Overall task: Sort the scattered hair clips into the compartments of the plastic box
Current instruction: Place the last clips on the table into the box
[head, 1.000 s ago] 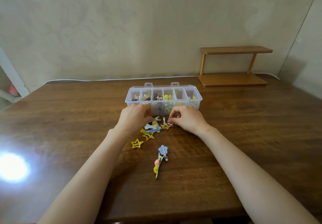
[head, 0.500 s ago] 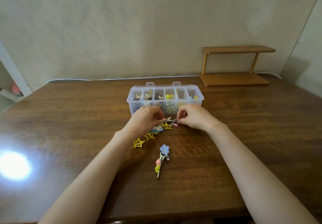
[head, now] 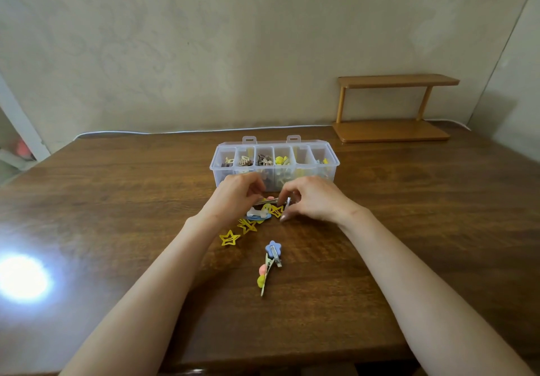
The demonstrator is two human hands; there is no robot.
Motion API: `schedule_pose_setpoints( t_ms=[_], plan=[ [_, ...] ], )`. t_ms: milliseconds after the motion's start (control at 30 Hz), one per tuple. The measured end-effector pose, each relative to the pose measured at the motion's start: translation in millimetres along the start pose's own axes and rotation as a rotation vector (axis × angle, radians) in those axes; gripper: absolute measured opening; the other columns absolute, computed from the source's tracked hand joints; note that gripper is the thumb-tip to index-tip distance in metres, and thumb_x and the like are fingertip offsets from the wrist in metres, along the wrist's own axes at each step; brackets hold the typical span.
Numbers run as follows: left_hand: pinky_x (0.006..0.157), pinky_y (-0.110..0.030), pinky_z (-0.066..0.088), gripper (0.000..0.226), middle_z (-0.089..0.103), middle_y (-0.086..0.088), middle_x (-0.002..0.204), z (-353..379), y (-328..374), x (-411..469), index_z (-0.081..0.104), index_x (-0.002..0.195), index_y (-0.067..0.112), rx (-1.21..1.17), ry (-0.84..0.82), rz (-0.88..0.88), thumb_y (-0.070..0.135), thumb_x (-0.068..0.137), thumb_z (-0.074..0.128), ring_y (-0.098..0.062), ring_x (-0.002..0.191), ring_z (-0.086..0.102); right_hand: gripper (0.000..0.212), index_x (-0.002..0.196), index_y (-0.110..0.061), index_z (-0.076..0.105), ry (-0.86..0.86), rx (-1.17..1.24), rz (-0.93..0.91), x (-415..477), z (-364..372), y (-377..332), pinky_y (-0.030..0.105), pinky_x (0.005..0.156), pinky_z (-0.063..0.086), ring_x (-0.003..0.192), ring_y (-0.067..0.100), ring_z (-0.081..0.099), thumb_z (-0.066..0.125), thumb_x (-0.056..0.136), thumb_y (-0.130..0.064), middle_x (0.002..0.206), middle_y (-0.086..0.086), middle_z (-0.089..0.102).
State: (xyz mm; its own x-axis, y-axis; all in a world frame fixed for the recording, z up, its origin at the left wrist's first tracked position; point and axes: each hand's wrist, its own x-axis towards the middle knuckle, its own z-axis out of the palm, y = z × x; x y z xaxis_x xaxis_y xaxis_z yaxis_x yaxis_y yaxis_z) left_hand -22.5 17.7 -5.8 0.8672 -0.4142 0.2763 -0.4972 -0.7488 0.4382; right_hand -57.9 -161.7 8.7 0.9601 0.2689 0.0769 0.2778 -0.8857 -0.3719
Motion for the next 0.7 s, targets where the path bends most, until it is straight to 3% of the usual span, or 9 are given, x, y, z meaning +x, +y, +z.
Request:
schedule_pose_setpoints(
  t_ms=[100, 233, 333, 400, 467, 567, 700],
  plan=[
    [0.065, -0.016, 0.044, 0.01, 0.06, 0.005, 0.086, -1, 0, 1, 0.062, 0.095, 0.015, -0.022, 0.008, -0.016, 0.009, 0.086, 0.061, -0.009, 0.08, 0.058, 0.02, 0.093, -0.031, 0.067, 0.031, 0.003, -0.003, 2, 3, 3, 0.022, 0.061, 0.032, 0.074, 0.004, 0.046, 0.073, 0.077, -0.04, 0.074, -0.017, 0.047],
    [0.057, -0.014, 0.043, 0.011, 0.064, 0.001, 0.084, -2, 1, 1, 0.058, 0.088, 0.017, -0.097, -0.007, -0.042, 0.006, 0.086, 0.06, -0.01, 0.075, 0.062, 0.018, 0.095, -0.026, 0.069, 0.051, -0.066, -0.043, 3, 5, 3, 0.03, 0.075, 0.044, 0.089, 0.01, 0.053, 0.066, 0.084, -0.04, 0.096, -0.007, 0.06],
    [0.055, -0.015, 0.045, 0.014, 0.066, -0.002, 0.084, -3, 1, 1, 0.056, 0.086, 0.016, -0.146, 0.005, -0.057, 0.004, 0.085, 0.06, -0.011, 0.076, 0.065, 0.015, 0.091, -0.021, 0.071, 0.112, -0.021, -0.062, 1, -2, 3, 0.028, 0.073, 0.046, 0.084, 0.01, 0.056, 0.062, 0.088, -0.033, 0.091, -0.006, 0.063],
    [0.057, -0.016, 0.047, 0.014, 0.065, -0.001, 0.085, -4, 0, 1, 0.056, 0.086, 0.017, -0.134, 0.015, -0.06, 0.003, 0.085, 0.06, -0.011, 0.075, 0.063, 0.01, 0.084, -0.021, 0.07, 0.229, 0.15, -0.054, -1, -11, 7, 0.024, 0.067, 0.046, 0.075, 0.007, 0.056, 0.063, 0.087, -0.027, 0.081, -0.008, 0.064],
    [0.065, -0.024, 0.051, 0.013, 0.065, -0.001, 0.087, -4, -1, 1, 0.057, 0.087, 0.016, -0.095, 0.016, -0.053, 0.005, 0.084, 0.061, -0.012, 0.077, 0.061, 0.009, 0.079, -0.02, 0.07, 0.461, 0.282, -0.018, -1, -18, 12, 0.025, 0.061, 0.045, 0.066, 0.003, 0.054, 0.065, 0.086, -0.024, 0.072, -0.009, 0.063],
    [0.075, -0.034, 0.053, 0.01, 0.064, 0.002, 0.089, -3, -1, 1, 0.058, 0.087, 0.018, 0.003, -0.017, -0.043, 0.012, 0.083, 0.065, -0.016, 0.087, 0.061, 0.009, 0.083, -0.017, 0.071, 0.744, 0.259, 0.121, 2, -19, 19, 0.019, 0.052, 0.032, 0.059, 0.004, 0.049, 0.065, 0.086, -0.023, 0.067, -0.009, 0.059],
    [0.068, -0.029, 0.046, 0.008, 0.063, 0.005, 0.1, 1, 1, 0, 0.063, 0.092, 0.019, 0.141, -0.023, -0.045, 0.02, 0.084, 0.065, -0.015, 0.092, 0.057, 0.016, 0.093, -0.015, 0.073, 0.788, 0.136, 0.219, 6, -13, 26, 0.012, 0.05, 0.023, 0.07, 0.009, 0.054, 0.063, 0.089, -0.026, 0.08, -0.001, 0.07]
  ],
)
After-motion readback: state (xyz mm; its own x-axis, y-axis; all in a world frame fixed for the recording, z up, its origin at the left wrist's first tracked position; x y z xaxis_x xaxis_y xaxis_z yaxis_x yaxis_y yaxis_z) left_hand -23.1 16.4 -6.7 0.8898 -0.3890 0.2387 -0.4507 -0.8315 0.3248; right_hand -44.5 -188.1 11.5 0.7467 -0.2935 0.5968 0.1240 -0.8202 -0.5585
